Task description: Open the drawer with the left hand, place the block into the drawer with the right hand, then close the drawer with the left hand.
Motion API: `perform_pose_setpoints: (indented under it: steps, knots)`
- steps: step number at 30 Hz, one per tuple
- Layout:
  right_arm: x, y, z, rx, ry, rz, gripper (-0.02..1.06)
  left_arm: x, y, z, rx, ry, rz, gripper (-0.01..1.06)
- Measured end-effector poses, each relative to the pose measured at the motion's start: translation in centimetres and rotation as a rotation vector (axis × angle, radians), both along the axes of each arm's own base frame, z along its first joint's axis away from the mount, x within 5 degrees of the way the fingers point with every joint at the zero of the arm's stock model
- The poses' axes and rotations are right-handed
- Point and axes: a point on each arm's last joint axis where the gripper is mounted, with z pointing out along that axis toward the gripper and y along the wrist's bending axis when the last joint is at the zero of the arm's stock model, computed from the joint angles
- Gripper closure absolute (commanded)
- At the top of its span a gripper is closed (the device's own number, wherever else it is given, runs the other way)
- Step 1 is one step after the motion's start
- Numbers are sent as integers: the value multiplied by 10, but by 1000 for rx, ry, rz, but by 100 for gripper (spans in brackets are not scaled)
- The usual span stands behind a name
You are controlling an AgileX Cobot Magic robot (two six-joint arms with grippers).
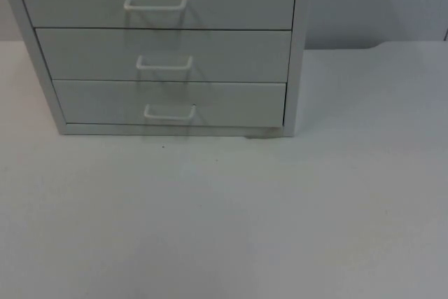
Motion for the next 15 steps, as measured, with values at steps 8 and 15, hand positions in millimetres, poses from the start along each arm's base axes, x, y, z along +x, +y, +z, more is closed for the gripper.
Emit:
perform_pose_setpoints:
  steps: [8,15]
  knots:
    - [0,0,0,0,0,0,31,1,0,-2,-15,12,8,105]
    - [0,0,0,1,-2,0,31,0,3,-2,-40,17,52,105]
